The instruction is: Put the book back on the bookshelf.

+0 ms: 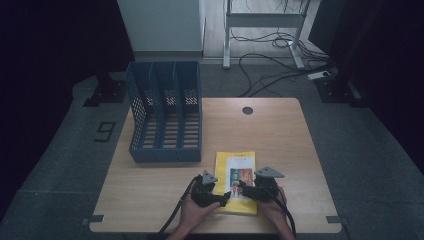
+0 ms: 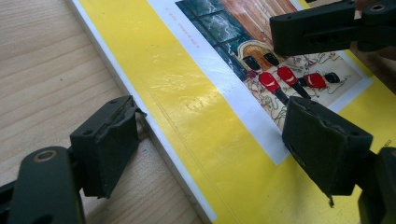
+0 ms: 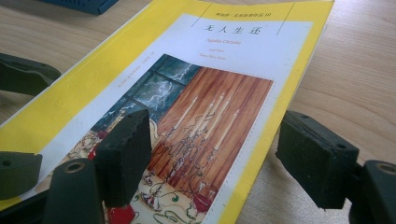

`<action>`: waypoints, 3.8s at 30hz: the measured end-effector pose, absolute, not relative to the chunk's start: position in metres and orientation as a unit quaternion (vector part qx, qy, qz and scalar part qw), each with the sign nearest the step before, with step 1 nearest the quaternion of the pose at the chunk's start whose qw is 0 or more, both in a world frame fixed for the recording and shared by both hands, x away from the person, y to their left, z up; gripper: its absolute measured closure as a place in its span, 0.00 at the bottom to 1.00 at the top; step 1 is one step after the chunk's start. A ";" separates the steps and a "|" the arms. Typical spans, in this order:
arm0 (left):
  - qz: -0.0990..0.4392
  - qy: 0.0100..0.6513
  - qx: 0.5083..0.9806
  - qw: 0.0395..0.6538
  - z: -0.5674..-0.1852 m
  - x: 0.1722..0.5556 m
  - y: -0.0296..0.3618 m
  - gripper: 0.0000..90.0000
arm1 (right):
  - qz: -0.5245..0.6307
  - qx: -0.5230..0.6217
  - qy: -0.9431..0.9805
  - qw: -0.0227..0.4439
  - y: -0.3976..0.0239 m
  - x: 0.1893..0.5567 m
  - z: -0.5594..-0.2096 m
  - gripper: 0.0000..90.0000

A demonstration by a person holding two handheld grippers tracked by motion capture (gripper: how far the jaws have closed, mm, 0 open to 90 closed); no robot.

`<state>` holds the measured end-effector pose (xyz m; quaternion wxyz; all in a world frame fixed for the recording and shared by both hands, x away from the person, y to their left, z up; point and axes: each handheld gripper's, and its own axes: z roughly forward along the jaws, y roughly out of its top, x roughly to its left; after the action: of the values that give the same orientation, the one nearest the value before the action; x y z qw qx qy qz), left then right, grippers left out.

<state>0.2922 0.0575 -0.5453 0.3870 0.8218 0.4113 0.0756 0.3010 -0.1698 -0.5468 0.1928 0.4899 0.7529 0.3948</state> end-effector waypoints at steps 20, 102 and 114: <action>0.087 0.408 0.821 0.390 -0.546 0.290 0.056 0.21 | 0.445 0.477 0.737 0.174 -0.169 0.293 -0.524 0.38; 0.081 0.407 0.817 0.400 -0.548 0.291 0.059 0.19 | 0.466 0.455 0.745 0.145 -0.171 0.321 -0.530 0.79; 0.081 0.407 0.817 0.400 -0.548 0.291 0.059 0.19 | 0.481 0.458 0.737 0.128 -0.172 0.328 -0.531 0.90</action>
<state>0.2906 0.0586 -0.5484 0.4002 0.8170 0.4072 0.0815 0.3284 -0.1724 -0.5310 0.1279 0.4577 0.7369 0.4807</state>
